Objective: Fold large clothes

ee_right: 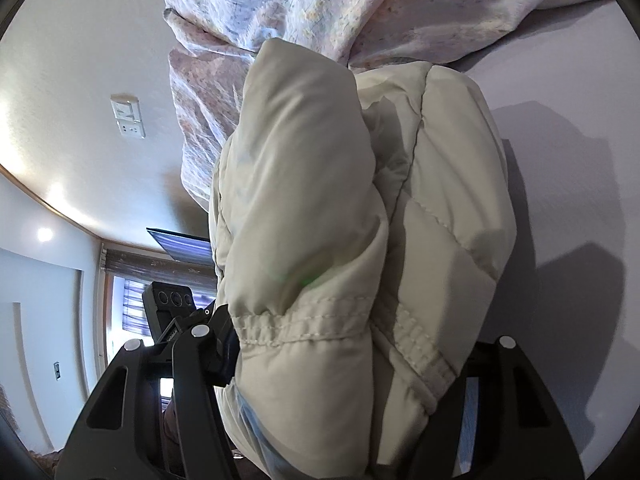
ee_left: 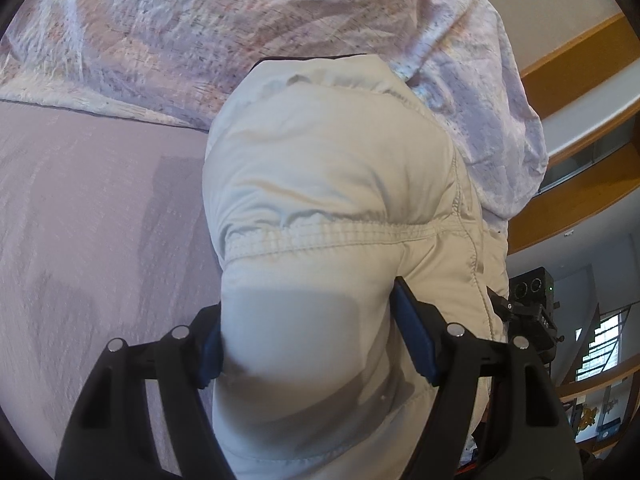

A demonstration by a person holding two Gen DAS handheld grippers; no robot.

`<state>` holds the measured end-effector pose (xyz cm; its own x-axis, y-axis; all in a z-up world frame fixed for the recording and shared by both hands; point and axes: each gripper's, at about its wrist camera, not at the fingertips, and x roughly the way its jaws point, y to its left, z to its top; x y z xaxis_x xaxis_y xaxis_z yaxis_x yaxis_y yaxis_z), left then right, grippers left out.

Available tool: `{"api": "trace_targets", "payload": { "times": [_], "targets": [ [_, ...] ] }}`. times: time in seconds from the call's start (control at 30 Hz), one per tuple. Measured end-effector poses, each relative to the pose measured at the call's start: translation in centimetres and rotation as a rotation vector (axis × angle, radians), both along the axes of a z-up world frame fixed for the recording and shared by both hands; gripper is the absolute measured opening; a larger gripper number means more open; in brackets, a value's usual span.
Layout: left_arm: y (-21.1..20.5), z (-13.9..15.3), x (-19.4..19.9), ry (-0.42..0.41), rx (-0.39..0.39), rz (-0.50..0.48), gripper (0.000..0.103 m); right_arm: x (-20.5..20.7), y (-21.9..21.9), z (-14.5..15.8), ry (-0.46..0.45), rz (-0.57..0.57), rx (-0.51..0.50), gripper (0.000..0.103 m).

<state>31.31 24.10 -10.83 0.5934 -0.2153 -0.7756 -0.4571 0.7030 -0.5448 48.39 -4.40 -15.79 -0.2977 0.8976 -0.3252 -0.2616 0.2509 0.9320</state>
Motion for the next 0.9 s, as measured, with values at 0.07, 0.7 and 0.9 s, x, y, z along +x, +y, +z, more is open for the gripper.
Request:
{"api": "trace_targets", "payload": {
  "times": [0.07, 0.7, 0.9],
  "targets": [
    [0.3, 0.0, 0.0, -0.002, 0.0, 0.006, 0.072, 0.1, -0.3, 0.1, -0.001, 0.003, -0.002, 0.061],
    [2.2, -1.7, 1.3, 0.026, 0.042, 0.041, 0.073, -0.9, -0.8, -0.2, -0.022, -0.027, -0.077, 0.061],
    [2.0, -2.1, 1.3, 0.038, 0.071, 0.052, 0.075, -2.0, -1.7, -0.7, -0.014, -0.063, -0.11, 0.061]
  ]
}}
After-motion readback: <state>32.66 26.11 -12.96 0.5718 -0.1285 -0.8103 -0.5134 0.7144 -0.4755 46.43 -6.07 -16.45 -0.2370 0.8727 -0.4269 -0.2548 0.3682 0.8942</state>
